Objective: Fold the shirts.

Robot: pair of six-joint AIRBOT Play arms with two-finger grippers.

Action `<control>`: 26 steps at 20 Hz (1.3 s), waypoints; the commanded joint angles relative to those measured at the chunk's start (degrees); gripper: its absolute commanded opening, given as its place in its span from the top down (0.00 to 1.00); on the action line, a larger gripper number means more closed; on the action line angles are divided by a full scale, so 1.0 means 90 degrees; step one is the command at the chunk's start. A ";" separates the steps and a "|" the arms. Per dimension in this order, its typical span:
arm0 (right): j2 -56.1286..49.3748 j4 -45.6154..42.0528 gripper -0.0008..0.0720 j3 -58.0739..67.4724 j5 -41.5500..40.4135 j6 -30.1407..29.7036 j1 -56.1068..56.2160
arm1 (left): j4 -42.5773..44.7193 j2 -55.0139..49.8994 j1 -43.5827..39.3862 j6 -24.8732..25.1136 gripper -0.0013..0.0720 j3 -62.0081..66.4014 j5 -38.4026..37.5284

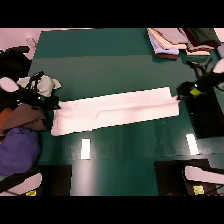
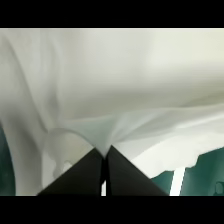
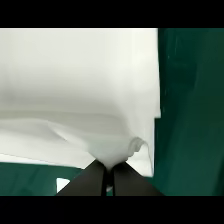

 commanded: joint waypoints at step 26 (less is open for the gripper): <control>-0.2130 0.3079 0.97 0.0418 0.0177 -0.2212 -0.0828 | -0.1139 -0.2543 -0.4124 -0.0969 0.95 0.2074 0.2633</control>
